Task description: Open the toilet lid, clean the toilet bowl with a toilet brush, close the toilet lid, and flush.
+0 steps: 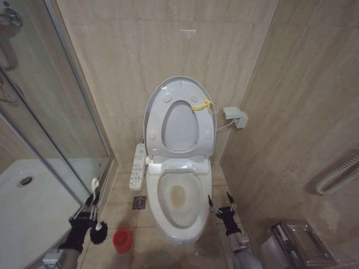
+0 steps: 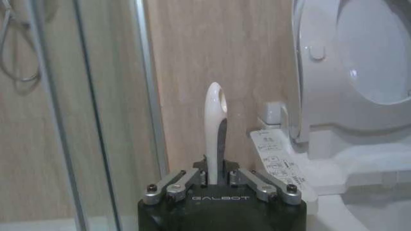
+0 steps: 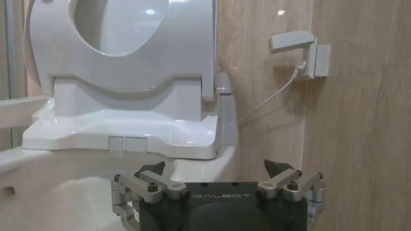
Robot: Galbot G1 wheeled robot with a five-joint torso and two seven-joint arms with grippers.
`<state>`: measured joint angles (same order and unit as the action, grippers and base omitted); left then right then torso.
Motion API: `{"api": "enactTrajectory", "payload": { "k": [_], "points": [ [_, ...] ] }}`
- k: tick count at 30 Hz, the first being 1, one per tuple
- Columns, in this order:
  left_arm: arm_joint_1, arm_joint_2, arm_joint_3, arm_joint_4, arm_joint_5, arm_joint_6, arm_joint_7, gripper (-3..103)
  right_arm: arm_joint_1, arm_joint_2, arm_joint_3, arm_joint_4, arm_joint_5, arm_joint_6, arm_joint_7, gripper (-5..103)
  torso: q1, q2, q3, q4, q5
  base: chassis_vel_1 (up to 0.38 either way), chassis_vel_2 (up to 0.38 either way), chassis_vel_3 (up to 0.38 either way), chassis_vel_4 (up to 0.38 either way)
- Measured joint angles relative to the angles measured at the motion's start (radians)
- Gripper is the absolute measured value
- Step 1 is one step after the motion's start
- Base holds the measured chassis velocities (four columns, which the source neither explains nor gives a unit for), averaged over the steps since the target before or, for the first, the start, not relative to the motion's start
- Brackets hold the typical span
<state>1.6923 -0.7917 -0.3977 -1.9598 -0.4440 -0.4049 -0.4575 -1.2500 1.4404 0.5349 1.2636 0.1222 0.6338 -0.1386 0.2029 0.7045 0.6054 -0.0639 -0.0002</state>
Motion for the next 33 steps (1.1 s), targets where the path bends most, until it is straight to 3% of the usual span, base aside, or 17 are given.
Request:
{"api": "enactTrajectory", "payload": {
  "k": [3,5,6,15,16,19,27,33],
  "points": [
    [-0.057,-0.067,0.018,0.131,0.029,-0.145,0.124,15,-0.001,0.007,0.002,0.005,-0.001,0.000,0.000,100,0.000,0.000,0.000,-0.0003,0.0001,0.000,0.000,0.000,0.000],
    [-0.104,-0.104,0.021,0.242,0.036,-0.251,0.255,15,-0.005,0.009,0.002,0.010,-0.001,0.000,0.000,100,0.000,0.000,0.000,-0.0005,-0.0001,0.000,0.000,0.000,0.000],
    [-0.104,-0.104,0.021,0.242,0.036,-0.251,0.255,15,-0.005,0.009,0.002,0.010,-0.001,0.000,0.000,100,0.000,0.000,0.000,-0.0005,-0.0001,0.000,0.000,0.000,0.000],
    [-0.205,-0.195,0.036,0.473,-0.116,-0.391,0.523,15,-0.024,-0.012,0.004,0.029,0.013,0.000,0.000,100,0.000,0.000,0.000,-0.0001,0.0004,0.000,0.000,0.000,0.000],
    [-0.205,-0.195,0.036,0.473,-0.116,-0.391,0.523,15,-0.024,-0.012,0.004,0.029,0.013,0.000,0.000,100,0.000,0.000,0.000,-0.0001,0.0004,0.000,0.000,0.000,0.000],
    [-0.272,-0.258,0.041,0.594,-0.143,-0.417,0.612,15,-0.029,-0.018,0.004,0.033,0.017,0.000,0.000,100,0.000,0.000,0.000,-0.0003,0.0002,0.000,0.000,0.000,0.000],
    [-0.348,-0.317,0.042,0.753,-0.139,-0.418,0.718,15,-0.026,-0.030,0.003,0.035,0.030,-0.001,-0.002,100,0.000,0.000,0.000,0.0000,0.0003,0.000,0.000,0.000,0.000],
    [-0.391,-0.347,0.041,0.822,-0.132,-0.418,0.744,15,-0.024,-0.034,0.003,0.021,0.039,0.000,-0.008,100,0.000,0.000,0.000,-0.0002,0.0003,0.000,0.000,0.000,0.000]
  ]
}}
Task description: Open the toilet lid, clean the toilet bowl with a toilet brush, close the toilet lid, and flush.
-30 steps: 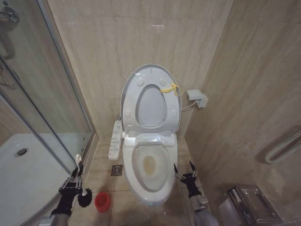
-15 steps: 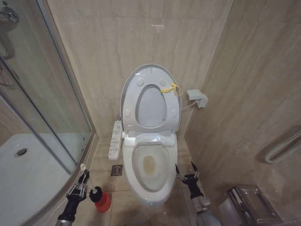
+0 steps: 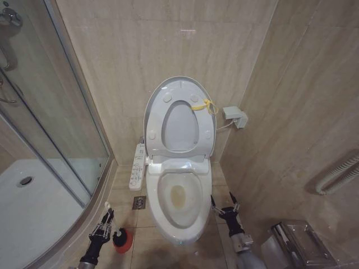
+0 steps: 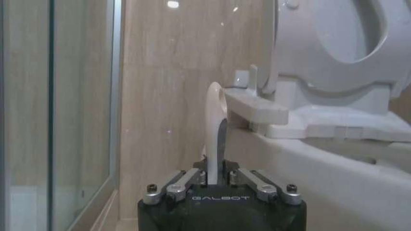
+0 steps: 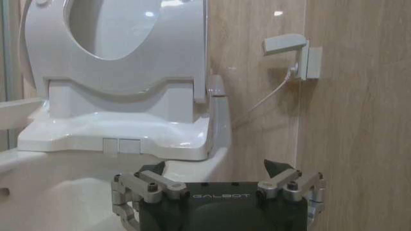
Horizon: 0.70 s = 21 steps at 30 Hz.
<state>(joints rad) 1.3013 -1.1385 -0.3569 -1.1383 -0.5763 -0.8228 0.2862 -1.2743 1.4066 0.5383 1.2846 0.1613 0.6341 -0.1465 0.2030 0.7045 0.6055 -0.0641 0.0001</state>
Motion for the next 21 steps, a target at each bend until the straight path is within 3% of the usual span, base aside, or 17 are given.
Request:
{"api": "enactTrajectory", "payload": {
  "k": [21],
  "points": [
    [-0.144,-0.040,0.025,0.197,0.067,0.003,-0.053,15,0.025,0.001,0.007,-0.056,0.001,0.007,-0.014,100,0.000,0.000,0.000,0.0000,0.0000,0.000,0.000,0.000,0.000]
  ]
}}
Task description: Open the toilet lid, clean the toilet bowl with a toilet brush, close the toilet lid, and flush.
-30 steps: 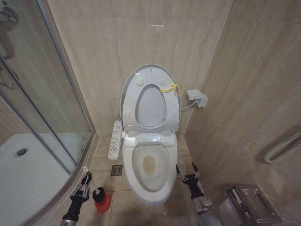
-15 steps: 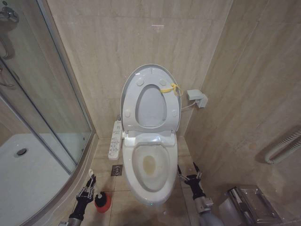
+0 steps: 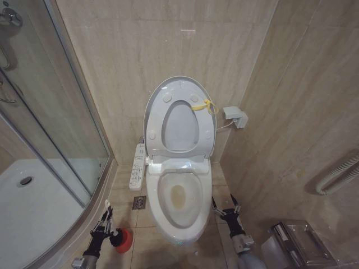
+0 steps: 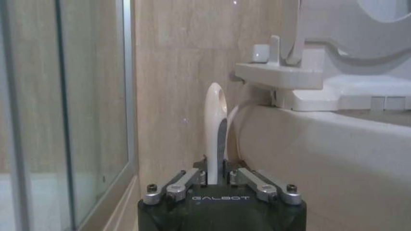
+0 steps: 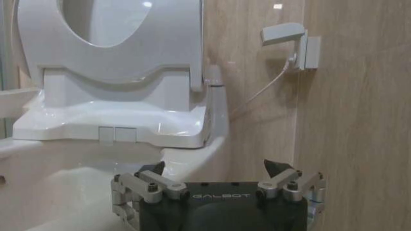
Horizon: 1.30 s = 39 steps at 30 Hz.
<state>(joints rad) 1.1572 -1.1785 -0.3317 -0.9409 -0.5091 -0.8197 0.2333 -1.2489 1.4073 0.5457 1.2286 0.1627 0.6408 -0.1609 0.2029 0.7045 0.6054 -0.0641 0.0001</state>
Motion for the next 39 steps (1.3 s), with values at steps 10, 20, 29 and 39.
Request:
{"api": "enactTrajectory", "payload": {
  "k": [10,20,29,39],
  "points": [
    [-0.061,-0.012,0.012,0.065,0.020,0.002,0.002,15,0.008,0.005,0.001,-0.013,-0.004,0.001,-0.001,100,0.000,0.000,0.000,0.0002,-0.0002,0.000,0.000,0.000,0.000],
    [-0.032,-0.005,0.016,0.009,0.012,0.003,0.007,15,0.016,0.015,0.001,-0.019,-0.012,0.001,-0.001,100,0.000,0.000,0.000,0.0001,-0.0002,0.000,0.000,0.000,0.000],
    [-0.029,-0.009,0.011,0.040,0.018,0.003,0.022,15,0.016,0.014,0.001,-0.019,-0.015,0.001,-0.001,100,0.000,0.000,0.000,0.0000,-0.0001,0.000,0.000,0.000,0.000],
    [-0.006,-0.011,0.008,0.035,0.035,0.003,0.012,15,0.015,0.012,0.001,-0.015,-0.014,0.002,-0.001,100,0.000,0.000,0.000,0.0000,-0.0001,0.000,0.000,0.000,0.000]
  ]
}}
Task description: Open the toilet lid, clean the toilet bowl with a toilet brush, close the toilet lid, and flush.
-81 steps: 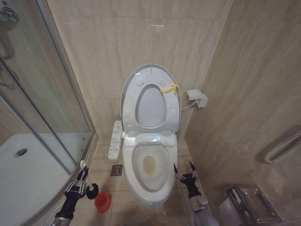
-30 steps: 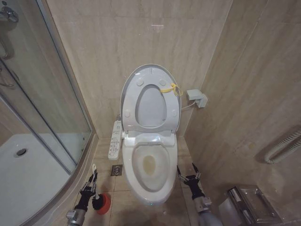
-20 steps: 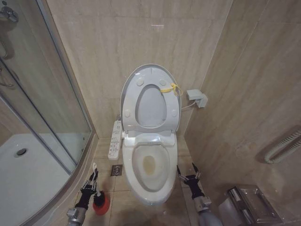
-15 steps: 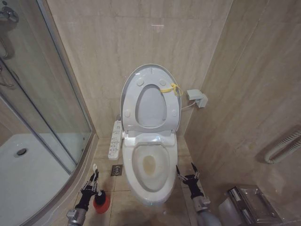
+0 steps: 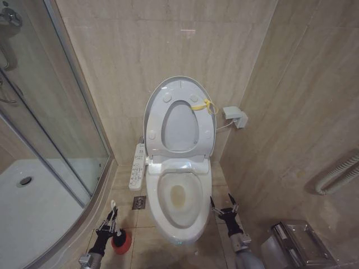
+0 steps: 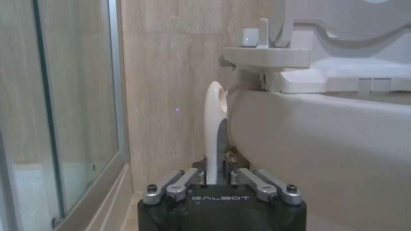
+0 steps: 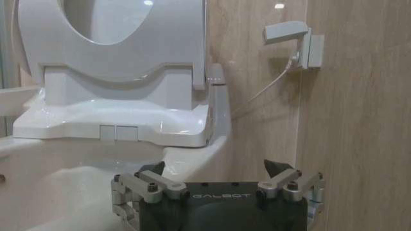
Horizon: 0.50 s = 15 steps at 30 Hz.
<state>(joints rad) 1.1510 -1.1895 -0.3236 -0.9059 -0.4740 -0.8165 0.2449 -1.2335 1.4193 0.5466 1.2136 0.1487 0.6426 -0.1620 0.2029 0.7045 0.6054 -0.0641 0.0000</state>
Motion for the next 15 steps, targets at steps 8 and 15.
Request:
{"api": "enactTrajectory", "payload": {
  "k": [8,15],
  "points": [
    [0.028,0.003,-0.005,-0.018,0.001,0.000,-0.007,19,0.000,0.002,0.000,0.002,0.000,0.000,0.000,100,0.000,0.000,0.000,0.0000,0.0000,0.000,0.000,0.000,0.000],
    [0.078,0.011,-0.018,-0.145,-0.015,0.010,-0.074,52,0.001,0.004,-0.002,0.012,0.006,-0.001,0.003,100,0.000,0.000,0.000,0.0000,-0.0001,0.000,0.000,0.000,0.000]
  ]
}}
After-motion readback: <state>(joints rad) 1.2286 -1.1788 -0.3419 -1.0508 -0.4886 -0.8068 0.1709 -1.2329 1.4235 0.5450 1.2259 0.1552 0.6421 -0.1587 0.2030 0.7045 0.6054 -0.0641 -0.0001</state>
